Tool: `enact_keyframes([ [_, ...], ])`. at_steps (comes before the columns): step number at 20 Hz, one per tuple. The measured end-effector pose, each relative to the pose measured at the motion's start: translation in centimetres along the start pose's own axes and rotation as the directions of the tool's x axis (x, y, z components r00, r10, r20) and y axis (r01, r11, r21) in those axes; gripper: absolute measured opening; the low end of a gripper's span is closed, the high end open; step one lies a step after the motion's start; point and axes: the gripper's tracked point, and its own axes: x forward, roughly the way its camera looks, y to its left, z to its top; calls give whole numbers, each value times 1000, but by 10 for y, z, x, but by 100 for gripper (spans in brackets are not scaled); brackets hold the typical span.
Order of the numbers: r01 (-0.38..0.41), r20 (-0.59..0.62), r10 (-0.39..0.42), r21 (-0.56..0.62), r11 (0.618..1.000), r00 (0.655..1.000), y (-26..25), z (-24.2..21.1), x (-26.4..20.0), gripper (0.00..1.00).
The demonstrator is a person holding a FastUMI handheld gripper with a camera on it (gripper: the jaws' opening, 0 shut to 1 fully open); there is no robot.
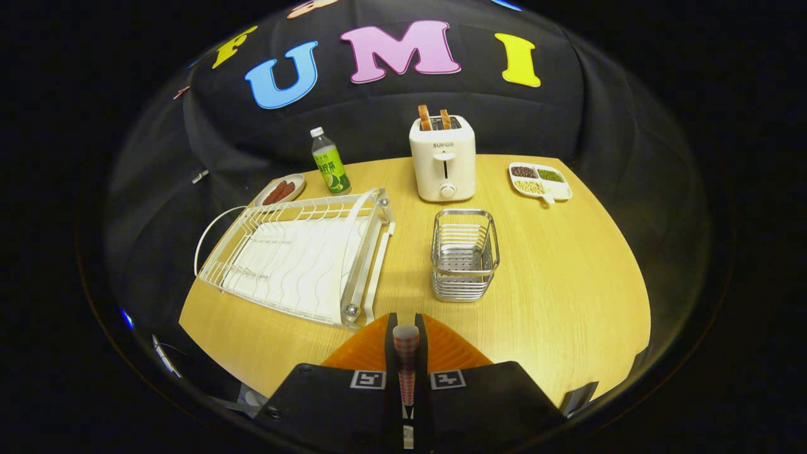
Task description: Take the plate from the dish rack, then take the spoon from the basket and place it into the plate.
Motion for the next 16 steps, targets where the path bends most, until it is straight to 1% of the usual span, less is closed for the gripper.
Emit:
enact_keyframes([
  [4, 5, -19, -5, -21, 1000, 1000, 2, -10, 13, 11],
  [6, 20, -25, -21, -33, 999, 999, 0, -12, 18, 12],
  [9, 11, -51, -12, -14, 1000, 999, 2, -21, 20, 13],
  [13, 23, -69, -24, -13, 1000, 997, -3, -30, 23, 14],
  [16, 22, -79, -20, 23, 999, 997, -4, -31, 22, 17],
])
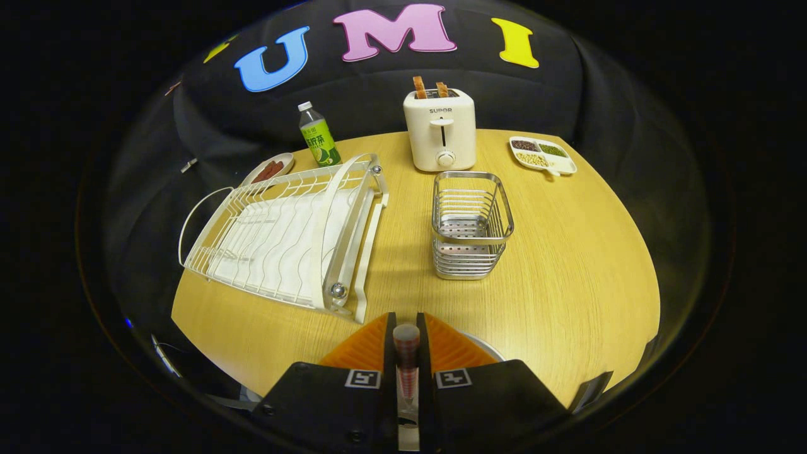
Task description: Take the plate from the dish rack, then take the spoon from the basket and place it into the plate.
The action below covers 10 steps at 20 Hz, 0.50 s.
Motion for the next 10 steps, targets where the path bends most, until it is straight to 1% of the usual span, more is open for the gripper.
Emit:
enact_keyframes([
  [2, 3, 13, -3, 21, 1000, 1000, -2, 3, -2, 33],
  [5, 32, 50, -33, 17, 999, 998, -12, 14, -17, 88],
  [6, 40, 74, -40, 7, 999, 996, -13, 18, -22, 100],
  [8, 53, 149, -49, -22, 998, 988, -15, 42, -42, 99],
  [10, 64, 231, -52, -47, 997, 972, -14, 66, -64, 99],
])
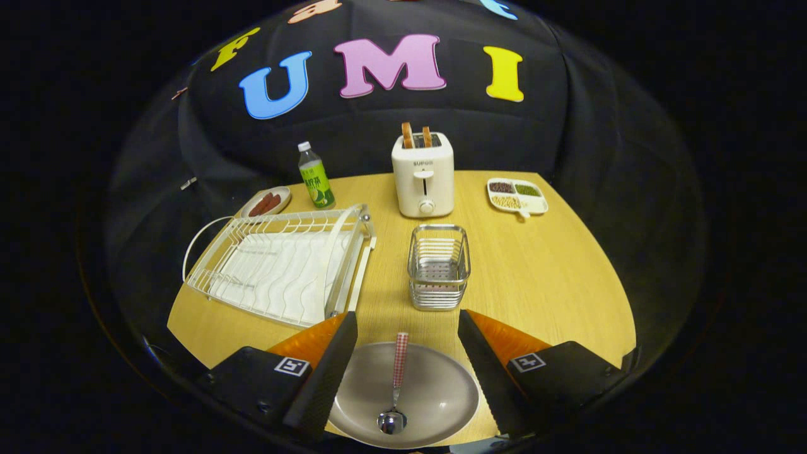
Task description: Take the plate from the dish rack, then take the spoon from the basket and place it into the plate.
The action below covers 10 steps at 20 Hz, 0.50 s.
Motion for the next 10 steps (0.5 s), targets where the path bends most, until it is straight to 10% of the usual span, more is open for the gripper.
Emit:
enact_keyframes([
  [10, 103, 387, -91, -11, 995, 917, -4, 143, -98, 99],
])
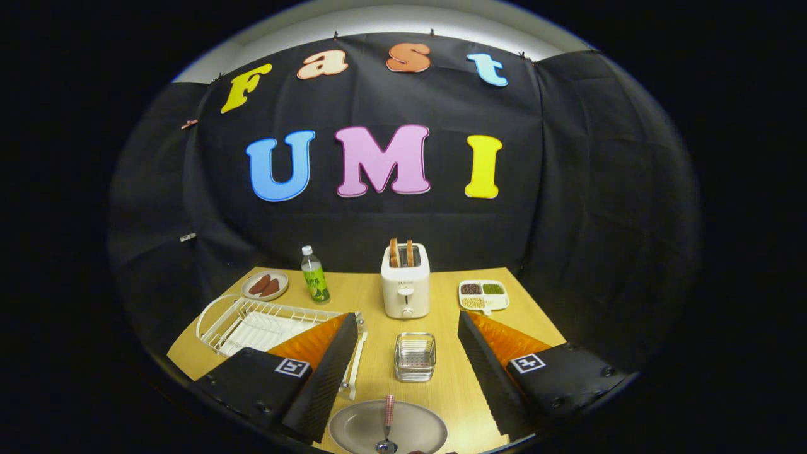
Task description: Take the plate from the dish rack, then take the spoon from the basket and place it into the plate.
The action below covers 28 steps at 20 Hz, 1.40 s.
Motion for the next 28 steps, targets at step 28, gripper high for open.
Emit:
enact_keyframes([
  [28, -172, 248, 151, 64, 983, 957, -7, 87, -41, 99],
])
